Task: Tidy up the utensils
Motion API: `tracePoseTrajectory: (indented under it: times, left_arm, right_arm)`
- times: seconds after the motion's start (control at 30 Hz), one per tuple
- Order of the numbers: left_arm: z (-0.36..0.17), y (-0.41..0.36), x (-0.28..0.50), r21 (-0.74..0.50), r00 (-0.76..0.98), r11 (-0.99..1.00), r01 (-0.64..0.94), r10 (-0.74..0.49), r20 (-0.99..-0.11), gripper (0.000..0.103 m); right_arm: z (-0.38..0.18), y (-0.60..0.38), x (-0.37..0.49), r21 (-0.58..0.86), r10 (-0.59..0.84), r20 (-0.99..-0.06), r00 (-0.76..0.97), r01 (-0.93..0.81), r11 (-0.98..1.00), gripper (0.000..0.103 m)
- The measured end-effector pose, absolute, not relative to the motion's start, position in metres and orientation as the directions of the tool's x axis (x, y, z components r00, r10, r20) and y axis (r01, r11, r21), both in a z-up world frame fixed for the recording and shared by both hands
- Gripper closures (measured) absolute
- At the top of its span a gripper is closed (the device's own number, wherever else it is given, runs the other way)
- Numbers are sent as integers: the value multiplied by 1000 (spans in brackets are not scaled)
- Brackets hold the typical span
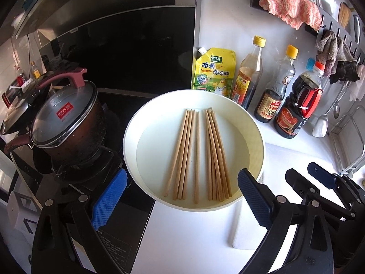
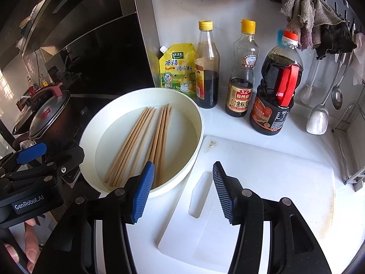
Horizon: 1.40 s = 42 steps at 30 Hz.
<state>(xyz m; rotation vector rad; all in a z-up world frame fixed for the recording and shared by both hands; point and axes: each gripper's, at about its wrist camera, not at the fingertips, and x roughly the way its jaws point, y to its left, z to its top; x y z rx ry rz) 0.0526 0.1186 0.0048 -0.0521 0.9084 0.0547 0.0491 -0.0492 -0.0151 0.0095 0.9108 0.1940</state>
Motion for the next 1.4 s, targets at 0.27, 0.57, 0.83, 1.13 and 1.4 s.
tracePoseTrajectory:
  times: [0.27, 0.57, 0.83, 1.13, 1.4]
  left_arm:
    - [8, 121, 53, -8, 614, 997, -83, 45, -788, 7]
    - [9, 124, 55, -2, 609, 995, -103, 61, -791, 7]
    - [10, 124, 55, -4, 609, 995, -104, 61, -790, 7]
    - [11, 123, 54, -5, 614, 994, -106, 61, -787, 7]
    - [11, 122, 54, -4, 613, 995, -102, 60, -788, 7]
  right_arm:
    - [-14, -50, 51, 84, 170, -783, 599, -170, 982, 49]
    - [-13, -49, 52, 80, 171, -781, 600, -175, 981, 49]
    - [-13, -49, 52, 79, 170, -781, 601, -175, 981, 49]
    - [-13, -50, 52, 80, 171, -781, 600, -175, 981, 49]
    - [-14, -49, 53, 82, 172, -781, 600, -175, 981, 49]
